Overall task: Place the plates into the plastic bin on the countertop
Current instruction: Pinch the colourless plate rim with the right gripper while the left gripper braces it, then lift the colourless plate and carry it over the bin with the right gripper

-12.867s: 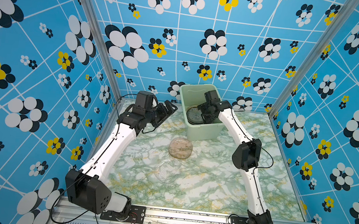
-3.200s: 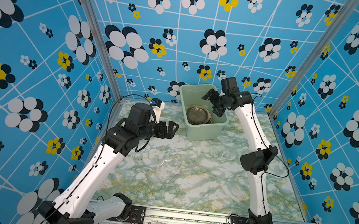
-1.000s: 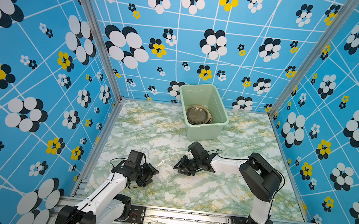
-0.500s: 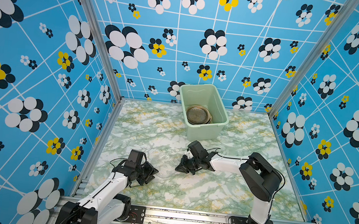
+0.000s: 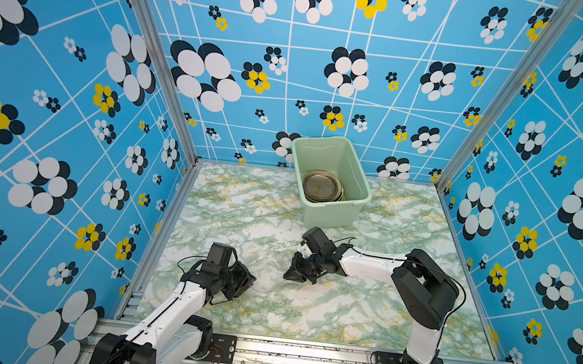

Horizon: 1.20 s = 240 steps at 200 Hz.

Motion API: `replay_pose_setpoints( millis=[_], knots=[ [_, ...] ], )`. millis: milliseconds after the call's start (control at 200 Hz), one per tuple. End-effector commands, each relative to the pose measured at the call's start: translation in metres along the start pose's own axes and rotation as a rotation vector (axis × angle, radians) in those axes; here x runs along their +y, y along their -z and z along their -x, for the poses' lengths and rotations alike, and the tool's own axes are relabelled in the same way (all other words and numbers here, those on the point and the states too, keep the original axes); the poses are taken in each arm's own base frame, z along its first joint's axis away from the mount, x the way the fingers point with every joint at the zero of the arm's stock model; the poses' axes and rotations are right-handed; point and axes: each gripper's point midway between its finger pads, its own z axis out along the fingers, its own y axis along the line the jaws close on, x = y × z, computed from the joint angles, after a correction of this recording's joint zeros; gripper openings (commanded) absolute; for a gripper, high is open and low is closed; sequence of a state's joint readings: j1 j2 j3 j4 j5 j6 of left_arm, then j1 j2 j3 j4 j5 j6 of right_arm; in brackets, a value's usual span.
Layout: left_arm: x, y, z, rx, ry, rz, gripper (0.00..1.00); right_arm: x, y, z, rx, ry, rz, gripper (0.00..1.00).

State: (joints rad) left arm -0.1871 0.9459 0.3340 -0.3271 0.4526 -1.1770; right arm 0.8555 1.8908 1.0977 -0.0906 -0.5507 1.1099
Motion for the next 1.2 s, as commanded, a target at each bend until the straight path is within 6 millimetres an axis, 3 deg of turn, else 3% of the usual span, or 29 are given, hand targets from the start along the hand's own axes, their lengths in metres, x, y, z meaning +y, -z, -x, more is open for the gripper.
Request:
replay_pose_setpoints(
  millis=[0,190,350,480,685,945,1054,1194],
  knots=[
    [0.000,0.001,0.001,-0.005,-0.019,0.007,0.15,0.021,0.015,-0.008,0.011,0.056,0.034,0.04],
    [-0.011,0.011,0.001,-0.009,-0.059,-0.002,0.02,0.024,0.023,-0.009,-0.003,0.067,0.026,0.09],
    [-0.024,0.024,-0.004,0.002,-0.117,-0.016,0.00,0.030,0.041,-0.011,-0.027,0.125,-0.005,0.27],
    [-0.039,0.038,-0.012,0.031,-0.182,-0.043,0.00,0.034,0.067,-0.017,-0.049,0.209,-0.055,0.44],
    [-0.076,0.068,-0.034,0.120,-0.347,-0.127,0.00,0.043,0.123,-0.028,-0.124,0.341,-0.091,0.59],
    [-0.126,0.109,-0.061,0.205,-0.469,-0.287,0.00,0.061,0.190,-0.028,-0.248,0.426,-0.034,0.61],
    [-0.149,0.122,-0.071,0.223,-0.507,-0.349,0.00,0.069,0.197,-0.027,-0.255,0.442,-0.011,0.58],
    [-0.172,0.130,-0.082,0.241,-0.560,-0.390,0.00,0.081,0.193,-0.023,-0.242,0.443,0.032,0.46]
  ],
)
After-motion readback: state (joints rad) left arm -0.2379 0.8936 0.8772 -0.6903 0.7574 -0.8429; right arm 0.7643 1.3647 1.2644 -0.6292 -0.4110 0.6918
